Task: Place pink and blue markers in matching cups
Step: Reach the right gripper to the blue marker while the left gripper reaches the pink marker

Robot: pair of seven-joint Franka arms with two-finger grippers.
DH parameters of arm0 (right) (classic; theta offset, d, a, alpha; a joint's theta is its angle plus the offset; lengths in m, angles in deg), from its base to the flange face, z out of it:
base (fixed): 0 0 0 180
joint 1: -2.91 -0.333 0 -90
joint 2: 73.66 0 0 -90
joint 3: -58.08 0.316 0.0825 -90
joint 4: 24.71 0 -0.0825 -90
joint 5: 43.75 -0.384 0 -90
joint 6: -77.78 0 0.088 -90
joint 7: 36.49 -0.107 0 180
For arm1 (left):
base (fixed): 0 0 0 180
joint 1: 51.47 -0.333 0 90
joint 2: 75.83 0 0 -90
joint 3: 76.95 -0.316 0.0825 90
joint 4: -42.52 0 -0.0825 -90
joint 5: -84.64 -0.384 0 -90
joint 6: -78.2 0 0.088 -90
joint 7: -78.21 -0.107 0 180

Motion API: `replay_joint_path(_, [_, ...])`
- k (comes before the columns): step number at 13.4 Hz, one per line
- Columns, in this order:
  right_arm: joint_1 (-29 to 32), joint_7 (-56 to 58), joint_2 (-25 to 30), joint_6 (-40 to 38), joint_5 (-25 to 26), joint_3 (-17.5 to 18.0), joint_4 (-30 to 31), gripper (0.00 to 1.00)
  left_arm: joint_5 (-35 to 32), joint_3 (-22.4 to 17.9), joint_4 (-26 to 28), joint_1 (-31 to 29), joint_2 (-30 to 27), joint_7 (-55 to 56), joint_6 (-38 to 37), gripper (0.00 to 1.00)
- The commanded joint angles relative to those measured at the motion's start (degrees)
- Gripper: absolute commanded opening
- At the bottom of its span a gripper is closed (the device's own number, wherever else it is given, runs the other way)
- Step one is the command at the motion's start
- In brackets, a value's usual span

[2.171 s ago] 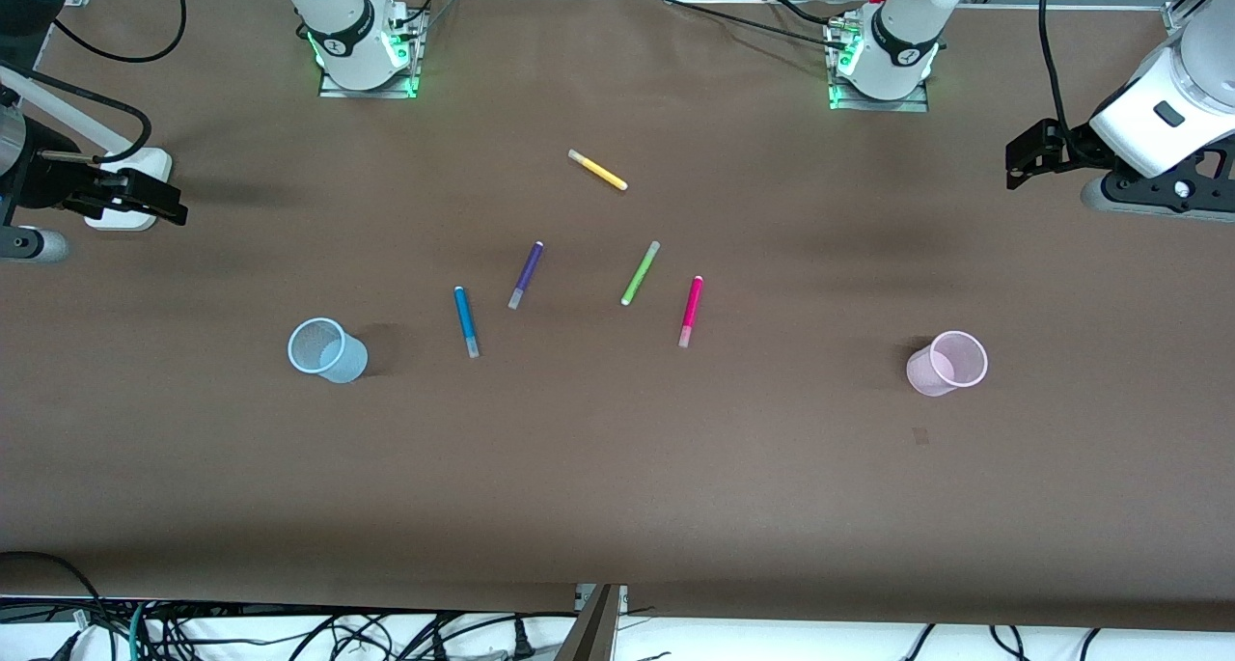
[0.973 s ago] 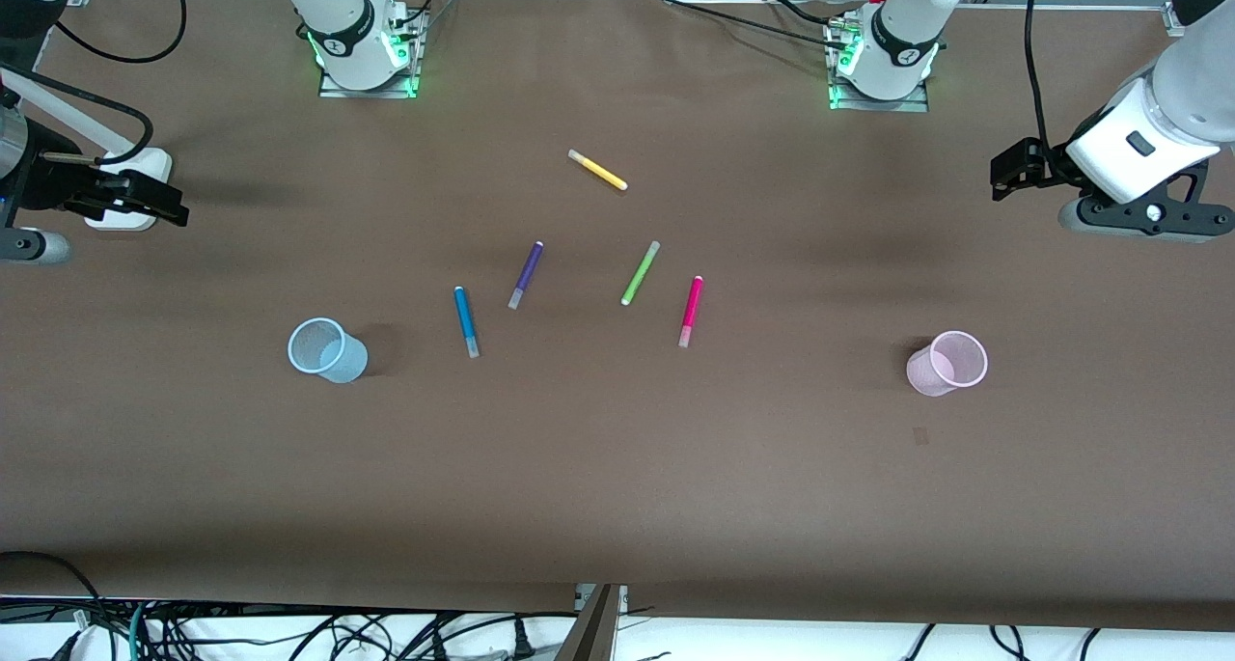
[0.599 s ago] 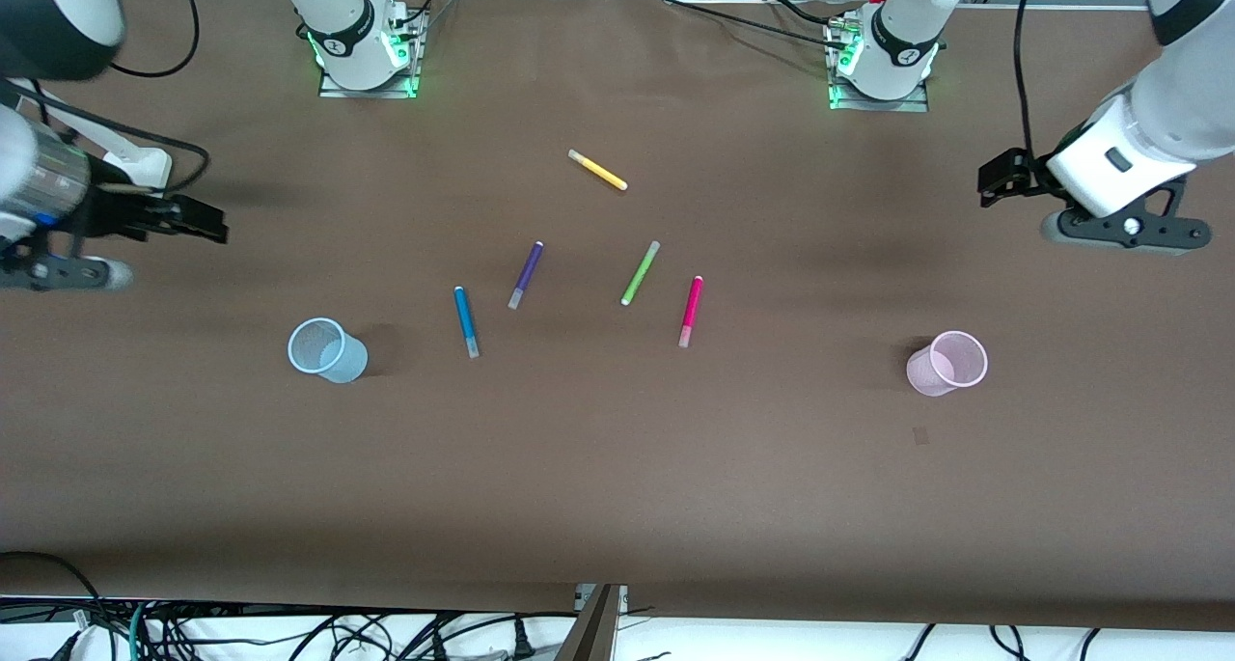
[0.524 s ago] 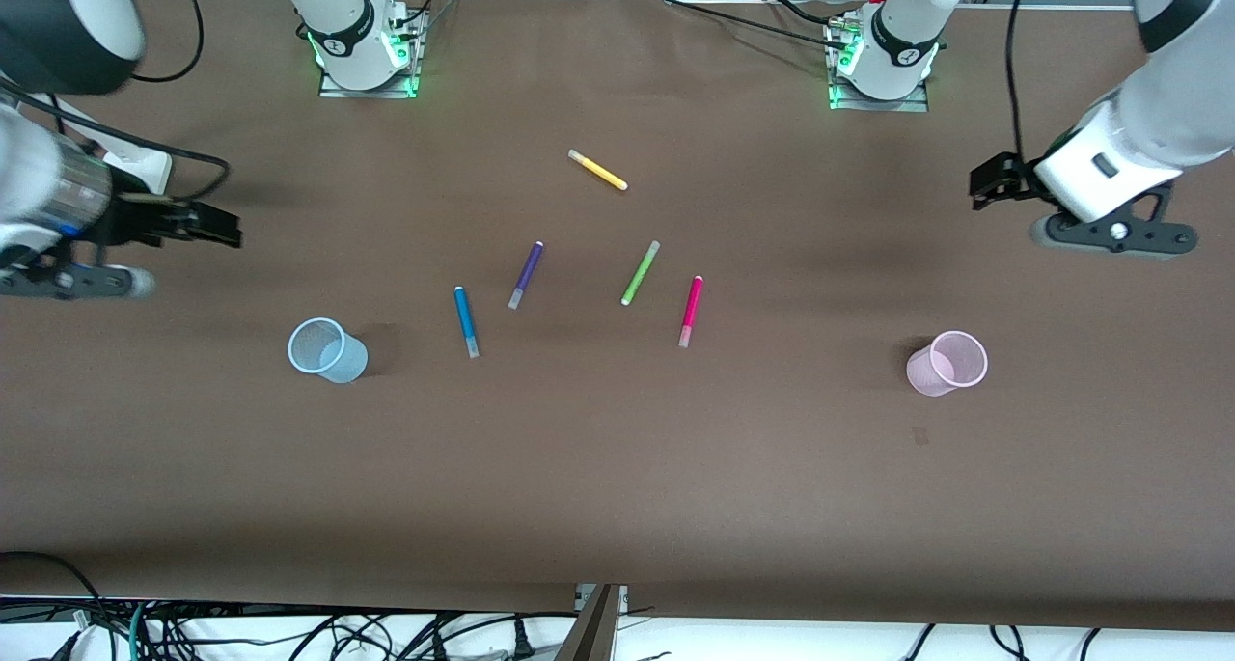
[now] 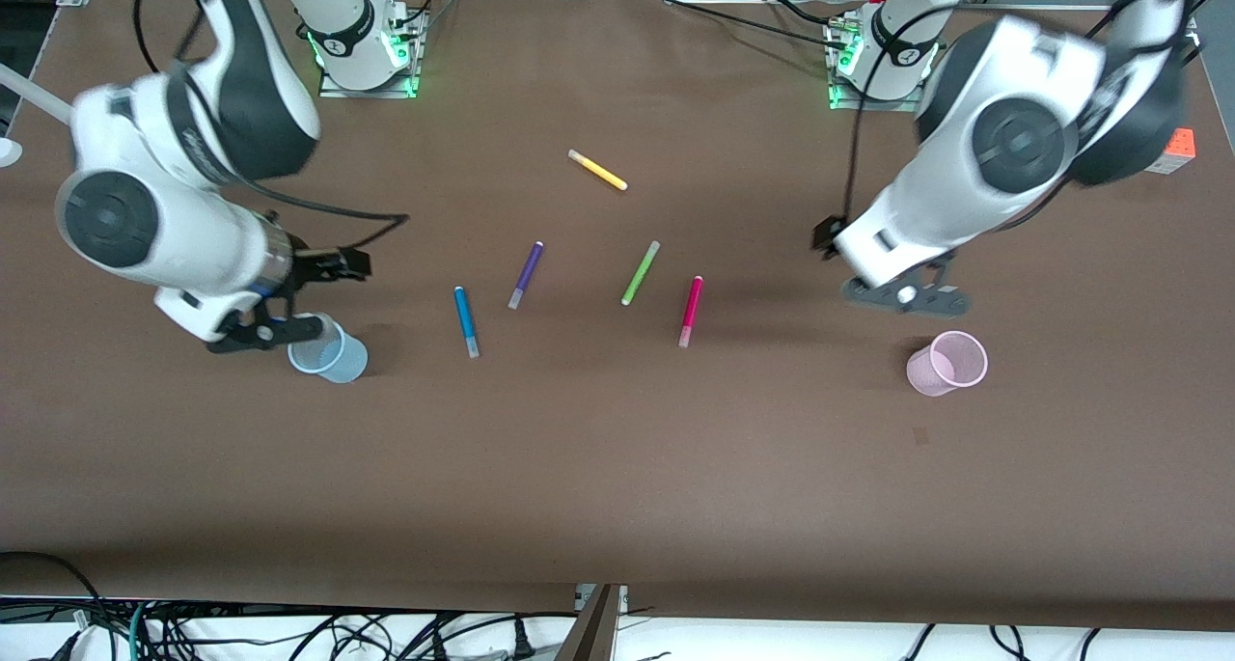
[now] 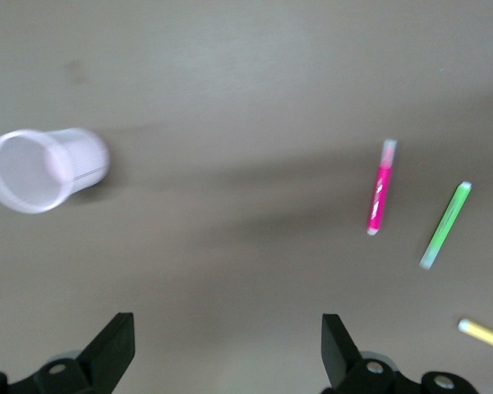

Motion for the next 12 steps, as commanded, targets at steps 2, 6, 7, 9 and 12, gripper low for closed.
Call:
replay_joint_path(2, [-2.40, 0.42, -6.12, 7.36, -0.45, -0.22, -0.42, 1.00, 0.33, 0.29, -0.55, 2.56, 9.72, 1.20, 11.92, 1.00])
replay_joint_path(6, [-5.22, 0.33, -11.75, 15.98, -0.45, -0.22, 0.28, 1.00, 0.25, 0.29, -0.46, 4.76, 16.67, 1.20, 20.82, 1.00])
replay_joint_path(7, [-5.48, 0.33, -12.98, 18.17, -0.45, -0.22, 0.63, 1.00, 0.16, 0.29, -0.46, 5.20, 18.42, 1.20, 23.18, 1.00])
replay_joint_path(9, [-5.92, 0.33, -15.35, 21.96, -0.45, -0.22, 0.81, 1.00, -0.54, 0.20, -0.46, 6.87, 20.80, 1.98, 27.23, 1.00])
replay_joint_path(12, [-6.98, 0.33, -18.43, 26.27, -0.45, -0.22, 0.98, 1.00, -0.63, -0.32, -0.28, 10.29, 23.79, 4.71, 30.76, 0.99])
